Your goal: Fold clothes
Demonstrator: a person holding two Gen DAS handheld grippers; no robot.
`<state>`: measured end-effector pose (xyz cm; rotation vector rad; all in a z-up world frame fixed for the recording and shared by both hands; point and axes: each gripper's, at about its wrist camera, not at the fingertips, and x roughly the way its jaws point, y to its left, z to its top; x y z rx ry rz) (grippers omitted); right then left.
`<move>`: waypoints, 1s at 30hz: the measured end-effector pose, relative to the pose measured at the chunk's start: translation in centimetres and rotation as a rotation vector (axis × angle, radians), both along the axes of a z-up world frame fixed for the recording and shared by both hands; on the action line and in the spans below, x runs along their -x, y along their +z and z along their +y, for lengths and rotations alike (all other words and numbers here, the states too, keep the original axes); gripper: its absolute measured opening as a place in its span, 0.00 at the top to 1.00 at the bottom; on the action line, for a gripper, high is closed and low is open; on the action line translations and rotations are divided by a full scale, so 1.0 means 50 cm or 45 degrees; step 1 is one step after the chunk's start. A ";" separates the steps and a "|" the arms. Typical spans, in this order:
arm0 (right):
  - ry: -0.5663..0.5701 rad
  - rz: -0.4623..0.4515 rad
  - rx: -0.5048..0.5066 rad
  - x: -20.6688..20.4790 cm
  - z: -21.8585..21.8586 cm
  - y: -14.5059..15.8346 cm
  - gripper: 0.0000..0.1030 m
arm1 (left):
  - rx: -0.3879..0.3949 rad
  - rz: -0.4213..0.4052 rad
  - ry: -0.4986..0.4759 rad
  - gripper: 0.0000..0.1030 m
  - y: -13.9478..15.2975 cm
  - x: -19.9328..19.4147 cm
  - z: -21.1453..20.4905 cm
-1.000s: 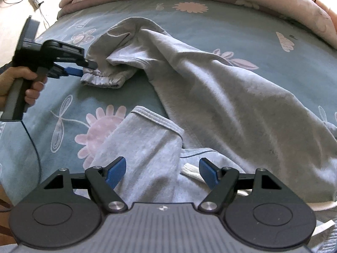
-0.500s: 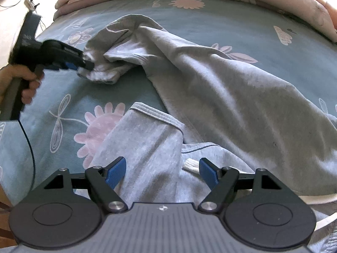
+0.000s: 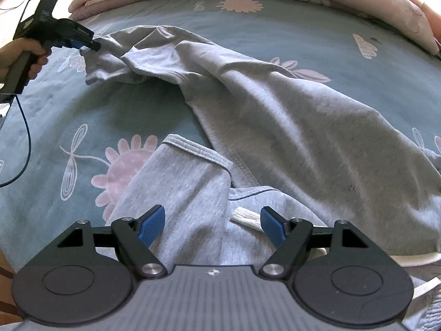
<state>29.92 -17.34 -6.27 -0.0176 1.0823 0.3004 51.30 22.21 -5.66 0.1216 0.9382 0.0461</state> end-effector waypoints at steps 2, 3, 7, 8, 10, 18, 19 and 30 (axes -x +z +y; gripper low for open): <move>0.005 -0.002 0.006 0.000 -0.002 0.001 0.22 | -0.006 0.001 0.007 0.63 -0.002 0.010 0.006; 0.008 -0.003 0.010 0.001 -0.003 0.002 0.22 | 0.008 0.011 0.023 0.60 -0.002 0.016 0.012; -0.004 -0.005 0.012 -0.005 -0.009 0.001 0.22 | 0.125 0.093 0.101 0.59 -0.011 0.038 0.037; -0.008 -0.006 0.010 -0.007 -0.010 0.000 0.22 | 0.151 0.117 0.111 0.59 -0.015 0.045 0.038; -0.013 -0.013 0.006 -0.014 -0.009 0.002 0.22 | 0.204 0.170 0.123 0.56 -0.022 0.060 0.035; 0.034 -0.088 0.025 -0.058 0.020 0.019 0.22 | 0.418 0.310 0.126 0.54 -0.055 0.104 -0.021; 0.038 -0.110 0.029 -0.067 0.025 0.021 0.20 | 0.463 0.321 0.140 0.52 -0.060 0.105 -0.023; 0.040 -0.244 -0.140 -0.198 0.128 0.050 0.17 | 1.015 0.216 0.564 0.46 -0.124 0.113 0.021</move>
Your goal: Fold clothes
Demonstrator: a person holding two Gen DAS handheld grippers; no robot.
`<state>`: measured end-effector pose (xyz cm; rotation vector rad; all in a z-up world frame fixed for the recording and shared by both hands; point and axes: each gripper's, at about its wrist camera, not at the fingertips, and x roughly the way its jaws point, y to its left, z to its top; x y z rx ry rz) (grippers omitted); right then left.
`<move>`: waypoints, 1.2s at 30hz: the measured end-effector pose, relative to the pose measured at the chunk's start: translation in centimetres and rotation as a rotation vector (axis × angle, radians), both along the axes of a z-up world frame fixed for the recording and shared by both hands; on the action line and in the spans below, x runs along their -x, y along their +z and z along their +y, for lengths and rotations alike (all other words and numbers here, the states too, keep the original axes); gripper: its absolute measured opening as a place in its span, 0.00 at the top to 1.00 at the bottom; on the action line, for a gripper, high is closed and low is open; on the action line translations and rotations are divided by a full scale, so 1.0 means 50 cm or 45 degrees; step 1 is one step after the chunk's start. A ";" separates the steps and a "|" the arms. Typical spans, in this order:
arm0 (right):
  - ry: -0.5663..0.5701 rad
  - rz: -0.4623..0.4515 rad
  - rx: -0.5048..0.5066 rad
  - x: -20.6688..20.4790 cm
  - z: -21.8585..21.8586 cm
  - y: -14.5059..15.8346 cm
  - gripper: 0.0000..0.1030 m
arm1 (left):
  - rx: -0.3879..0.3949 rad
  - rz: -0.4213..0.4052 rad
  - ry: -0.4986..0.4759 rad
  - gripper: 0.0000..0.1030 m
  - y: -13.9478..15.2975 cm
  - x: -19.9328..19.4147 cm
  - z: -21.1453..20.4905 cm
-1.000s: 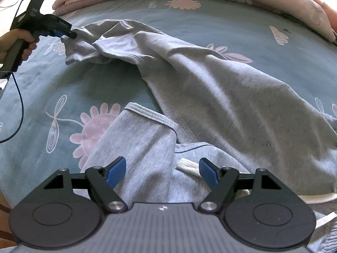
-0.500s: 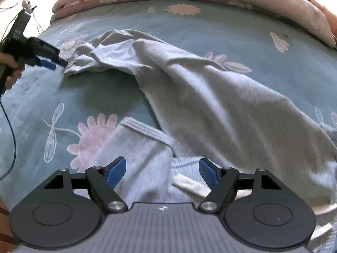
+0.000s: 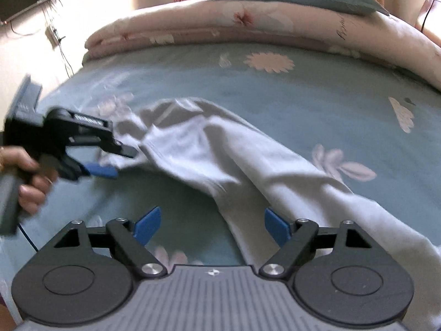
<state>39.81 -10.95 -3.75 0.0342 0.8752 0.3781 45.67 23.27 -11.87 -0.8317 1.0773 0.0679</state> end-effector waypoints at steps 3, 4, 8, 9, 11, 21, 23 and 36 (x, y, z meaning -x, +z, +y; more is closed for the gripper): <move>0.007 0.014 -0.020 -0.002 0.011 -0.004 0.16 | 0.102 -0.001 0.152 0.46 -0.029 0.009 0.020; 0.011 0.024 -0.021 0.000 0.012 -0.008 0.16 | 0.135 -0.021 0.202 0.46 -0.034 0.013 0.026; 0.019 0.068 0.004 -0.002 0.012 -0.030 0.16 | 0.154 -0.069 0.315 0.47 -0.043 0.006 0.038; 0.018 0.079 0.012 -0.005 0.011 -0.035 0.16 | 0.149 -0.076 0.332 0.49 -0.044 0.002 0.035; 0.012 0.087 0.023 -0.014 0.010 -0.040 0.16 | 0.085 -0.075 0.327 0.55 -0.037 -0.016 0.032; 0.001 0.078 0.037 -0.052 0.017 -0.046 0.16 | -0.380 -0.159 0.217 0.94 0.074 -0.098 0.072; -0.002 0.084 0.038 -0.057 0.018 -0.048 0.16 | -0.445 -0.190 0.205 0.95 0.105 -0.114 0.096; 0.013 0.117 0.044 -0.091 0.020 -0.061 0.16 | -0.707 -0.162 0.141 0.94 0.162 -0.172 0.210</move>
